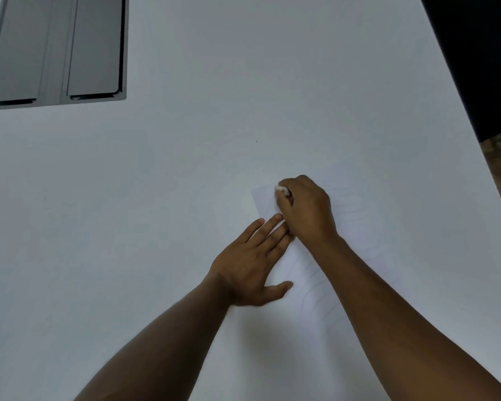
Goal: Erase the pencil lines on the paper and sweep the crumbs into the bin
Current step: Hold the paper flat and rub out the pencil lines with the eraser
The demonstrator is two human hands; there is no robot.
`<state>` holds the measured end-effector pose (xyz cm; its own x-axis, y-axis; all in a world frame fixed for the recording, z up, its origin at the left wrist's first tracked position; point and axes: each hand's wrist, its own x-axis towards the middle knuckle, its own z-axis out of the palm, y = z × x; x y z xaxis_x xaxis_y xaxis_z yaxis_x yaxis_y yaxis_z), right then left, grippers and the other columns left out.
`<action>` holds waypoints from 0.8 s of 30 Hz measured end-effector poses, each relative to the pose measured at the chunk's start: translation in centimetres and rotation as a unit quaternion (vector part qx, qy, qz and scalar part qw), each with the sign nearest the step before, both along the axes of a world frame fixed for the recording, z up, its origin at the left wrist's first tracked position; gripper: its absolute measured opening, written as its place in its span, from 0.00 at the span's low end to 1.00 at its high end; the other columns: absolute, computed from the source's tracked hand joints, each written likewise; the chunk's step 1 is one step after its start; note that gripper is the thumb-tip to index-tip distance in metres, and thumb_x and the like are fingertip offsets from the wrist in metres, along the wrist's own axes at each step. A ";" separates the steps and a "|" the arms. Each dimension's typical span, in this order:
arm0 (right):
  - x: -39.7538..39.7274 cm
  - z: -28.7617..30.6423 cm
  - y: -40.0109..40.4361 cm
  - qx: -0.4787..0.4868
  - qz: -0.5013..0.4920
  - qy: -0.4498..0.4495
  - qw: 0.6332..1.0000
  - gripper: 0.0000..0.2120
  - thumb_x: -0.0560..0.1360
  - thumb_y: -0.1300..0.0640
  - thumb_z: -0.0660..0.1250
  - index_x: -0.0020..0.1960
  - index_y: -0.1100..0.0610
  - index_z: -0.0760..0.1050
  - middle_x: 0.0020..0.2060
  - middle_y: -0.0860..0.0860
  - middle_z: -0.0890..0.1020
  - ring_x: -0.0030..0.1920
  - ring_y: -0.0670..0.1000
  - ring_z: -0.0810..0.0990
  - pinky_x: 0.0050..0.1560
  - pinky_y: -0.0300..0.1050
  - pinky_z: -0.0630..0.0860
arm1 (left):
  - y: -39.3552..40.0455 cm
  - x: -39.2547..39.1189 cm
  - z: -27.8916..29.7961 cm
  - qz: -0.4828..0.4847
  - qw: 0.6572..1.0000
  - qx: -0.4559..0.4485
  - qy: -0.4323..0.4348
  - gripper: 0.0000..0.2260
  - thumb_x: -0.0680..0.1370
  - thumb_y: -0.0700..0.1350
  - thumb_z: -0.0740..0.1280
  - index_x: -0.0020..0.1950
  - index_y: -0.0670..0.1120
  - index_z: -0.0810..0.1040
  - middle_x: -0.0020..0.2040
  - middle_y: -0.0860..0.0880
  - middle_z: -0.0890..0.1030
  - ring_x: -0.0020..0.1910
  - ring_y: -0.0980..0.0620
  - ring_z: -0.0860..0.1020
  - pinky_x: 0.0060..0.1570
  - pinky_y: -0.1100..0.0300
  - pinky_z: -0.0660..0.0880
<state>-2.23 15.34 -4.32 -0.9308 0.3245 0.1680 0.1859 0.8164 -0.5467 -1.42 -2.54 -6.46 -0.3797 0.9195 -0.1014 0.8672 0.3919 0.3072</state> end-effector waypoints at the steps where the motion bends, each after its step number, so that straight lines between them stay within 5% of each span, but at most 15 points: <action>1: -0.3 -0.1 0.2 0.012 -0.016 0.005 1.000 0.05 0.77 0.60 0.67 0.45 0.59 0.80 0.38 0.53 0.79 0.36 0.50 0.77 0.37 0.43 0.75 | 0.0 0.0 0.0 0.000 1.000 -0.003 -0.001 0.40 0.82 0.68 0.53 0.85 0.44 0.49 0.84 0.47 0.45 0.84 0.49 0.41 0.82 0.49 0.44; 9: 1.0 1.0 1.2 -0.104 -0.136 0.007 0.985 0.10 0.79 0.55 0.67 0.58 0.58 0.81 0.47 0.49 0.82 0.44 0.44 0.78 0.45 0.23 0.69 | -0.2 -0.1 -0.1 -0.003 1.000 -0.004 0.001 0.38 0.83 0.67 0.51 0.85 0.44 0.50 0.85 0.47 0.46 0.84 0.49 0.39 0.82 0.50 0.42; 14: 3.5 0.6 -0.2 -0.173 -0.151 0.017 0.973 0.08 0.79 0.53 0.68 0.54 0.54 0.82 0.45 0.47 0.83 0.43 0.44 0.81 0.48 0.45 0.80 | -0.5 -0.3 0.1 0.027 0.996 0.076 -0.030 0.35 0.84 0.62 0.54 0.84 0.42 0.52 0.85 0.45 0.50 0.84 0.48 0.44 0.82 0.49 0.47; 19: 3.5 0.4 0.0 -0.228 -0.167 0.002 0.959 0.06 0.78 0.52 0.69 0.52 0.53 0.82 0.45 0.43 0.84 0.45 0.42 0.81 0.49 0.44 0.80 | -0.2 -2.9 0.2 0.163 0.986 0.029 -0.025 0.43 0.81 0.70 0.51 0.85 0.43 0.44 0.85 0.46 0.42 0.83 0.49 0.37 0.82 0.47 0.42; 24: 3.4 0.8 -0.3 -0.204 -0.150 -0.005 0.967 0.07 0.78 0.51 0.68 0.50 0.54 0.82 0.37 0.45 0.82 0.39 0.45 0.80 0.42 0.44 0.79 | -0.2 -4.0 0.2 0.139 0.989 -0.046 -0.002 0.49 0.77 0.78 0.48 0.85 0.46 0.42 0.85 0.49 0.38 0.82 0.51 0.34 0.81 0.42 0.40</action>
